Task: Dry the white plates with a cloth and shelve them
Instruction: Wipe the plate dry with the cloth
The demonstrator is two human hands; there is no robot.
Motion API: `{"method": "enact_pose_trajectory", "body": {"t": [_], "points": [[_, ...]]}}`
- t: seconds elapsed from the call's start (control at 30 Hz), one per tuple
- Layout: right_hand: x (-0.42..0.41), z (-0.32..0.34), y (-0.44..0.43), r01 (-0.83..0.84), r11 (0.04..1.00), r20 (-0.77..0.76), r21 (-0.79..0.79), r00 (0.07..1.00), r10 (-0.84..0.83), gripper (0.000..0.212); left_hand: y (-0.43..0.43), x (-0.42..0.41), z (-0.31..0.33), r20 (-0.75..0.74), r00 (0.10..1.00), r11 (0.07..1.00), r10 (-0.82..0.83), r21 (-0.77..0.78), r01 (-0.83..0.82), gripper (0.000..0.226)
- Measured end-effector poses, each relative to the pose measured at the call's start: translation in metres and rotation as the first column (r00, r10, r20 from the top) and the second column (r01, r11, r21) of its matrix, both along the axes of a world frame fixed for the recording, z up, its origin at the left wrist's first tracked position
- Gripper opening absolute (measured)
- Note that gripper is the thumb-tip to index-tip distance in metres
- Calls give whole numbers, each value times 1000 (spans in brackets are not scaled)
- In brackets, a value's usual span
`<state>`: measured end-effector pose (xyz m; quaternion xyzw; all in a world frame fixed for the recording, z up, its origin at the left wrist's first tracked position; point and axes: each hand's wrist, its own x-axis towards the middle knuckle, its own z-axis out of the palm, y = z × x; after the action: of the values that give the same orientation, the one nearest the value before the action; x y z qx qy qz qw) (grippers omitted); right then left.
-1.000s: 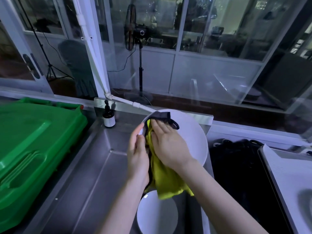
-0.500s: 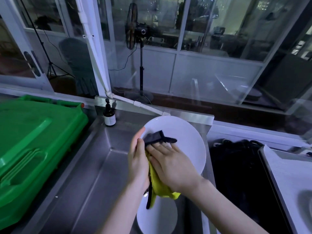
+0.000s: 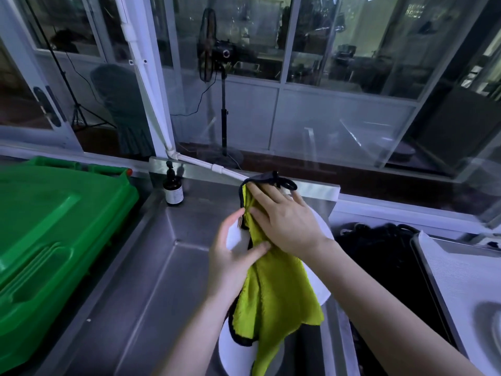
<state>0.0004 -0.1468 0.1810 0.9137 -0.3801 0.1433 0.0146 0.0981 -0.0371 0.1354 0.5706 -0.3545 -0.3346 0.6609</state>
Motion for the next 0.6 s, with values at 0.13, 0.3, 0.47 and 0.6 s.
{"method": "enact_pose_trajectory", "body": {"t": [0.13, 0.3, 0.47, 0.6], "points": [[-1, 3, -21, 87, 996, 4, -9, 996, -87, 56, 2, 3, -6, 20, 1000, 1000, -11, 16, 11, 74], [-18, 9, -52, 285, 946, -79, 151, 958, -276, 46, 7, 7, -10, -90, 996, 997, -18, 68, 24, 79], [-29, 3, -37, 86, 992, 183, 90, 978, -101, 27, 8, 11, -18, -117, 993, 995, 2, 102, 10, 76], [-41, 0, -23, -151, 934, 242, 324, 967, 72, 67, 9, 18, -16, -95, 995, 996, 3, 87, 6, 72]]}}
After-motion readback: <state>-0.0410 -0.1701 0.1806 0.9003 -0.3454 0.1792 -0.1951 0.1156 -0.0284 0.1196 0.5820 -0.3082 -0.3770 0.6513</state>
